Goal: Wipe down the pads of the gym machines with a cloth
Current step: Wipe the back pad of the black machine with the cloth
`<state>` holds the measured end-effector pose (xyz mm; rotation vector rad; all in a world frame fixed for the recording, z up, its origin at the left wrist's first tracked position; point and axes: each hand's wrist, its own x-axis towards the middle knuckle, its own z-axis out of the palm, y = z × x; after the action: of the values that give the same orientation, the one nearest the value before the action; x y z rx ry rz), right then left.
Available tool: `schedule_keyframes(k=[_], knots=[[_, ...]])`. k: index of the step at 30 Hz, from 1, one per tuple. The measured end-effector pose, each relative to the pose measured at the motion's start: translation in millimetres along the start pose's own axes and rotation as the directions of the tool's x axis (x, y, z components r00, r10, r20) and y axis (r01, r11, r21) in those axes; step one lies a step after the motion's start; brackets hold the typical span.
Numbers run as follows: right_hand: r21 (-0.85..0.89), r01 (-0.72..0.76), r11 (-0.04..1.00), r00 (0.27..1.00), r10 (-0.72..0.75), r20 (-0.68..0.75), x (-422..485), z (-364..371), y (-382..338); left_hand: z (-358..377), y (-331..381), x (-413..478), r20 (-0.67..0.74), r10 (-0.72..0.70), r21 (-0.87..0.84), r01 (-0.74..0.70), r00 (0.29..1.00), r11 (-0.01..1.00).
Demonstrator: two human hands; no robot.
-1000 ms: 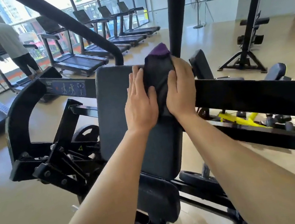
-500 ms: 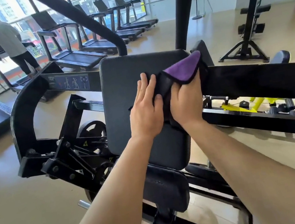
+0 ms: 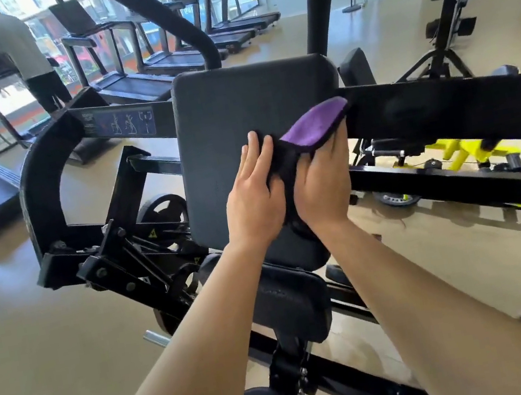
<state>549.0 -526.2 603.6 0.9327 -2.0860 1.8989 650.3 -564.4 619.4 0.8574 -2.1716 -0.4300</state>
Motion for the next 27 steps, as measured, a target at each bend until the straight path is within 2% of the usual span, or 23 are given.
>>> schedule_keyframes(k=[4, 9, 12, 14, 17, 20, 22, 24, 25, 27], knots=[[0.211, -0.169, 0.963, 0.982, 0.145, 0.121, -70.4, -3.4, 35.9, 12.2, -18.1, -42.8, -0.044, -0.053, 0.014, 0.053, 0.998, 0.998], [0.254, -0.235, 0.938, 0.966, 0.195, 0.173, -125.4, -6.6, 58.3, 25.8, -42.2, -102.4, 0.042, -0.022, 0.119, 0.017, 0.999, 0.993], [0.205, -0.288, 0.936, 0.953, 0.258, 0.16, -138.7, -12.5, 57.1, 24.6, -50.1, -123.6, 0.089, -0.092, 0.151, 0.078, 0.992, 0.985], [0.117, -0.306, 0.945, 0.951, 0.297, 0.089, -121.1, -11.4, 45.0, 21.2, -52.9, -131.9, 0.107, -0.137, 0.156, 0.119, 0.985, 0.98], [-0.03, -0.191, 0.981, 0.981, 0.192, 0.019, -55.9, -2.4, 21.2, 14.0, -54.7, -137.7, 0.094, -0.2, 0.103, 0.191, 0.975, 0.976], [-0.092, -0.099, 0.991, 0.995, 0.1, 0.011, -20.0, 1.4, 2.5, 13.1, -51.7, -138.5, 0.088, -0.337, -0.047, 0.342, 0.937, 0.939], [-0.103, -0.048, 0.993, 0.998, 0.051, 0.025, -46.8, -0.3, 11.1, 17.0, -48.4, -136.5, 0.148, -0.514, -0.244, 0.535, 0.845, 0.809], [-0.103, -0.123, 0.987, 0.984, 0.134, 0.117, -95.5, -7.1, 32.6, 20.7, -41.4, -134.6, 0.322, -0.638, -0.464, 0.704, 0.7, 0.538], [-0.101, -0.178, 0.979, 0.966, 0.193, 0.17, -115.4, -9.9, 44.3, 23.7, -39.5, -134.8, 0.407, -0.649, -0.51, 0.75, 0.642, 0.422], [-0.067, -0.325, 0.943, 0.91, 0.331, 0.251, -139.0, -13.9, 56.2, 30.6, -36.6, -139.0, 0.529, -0.63, -0.547, 0.796, 0.569, 0.259]])
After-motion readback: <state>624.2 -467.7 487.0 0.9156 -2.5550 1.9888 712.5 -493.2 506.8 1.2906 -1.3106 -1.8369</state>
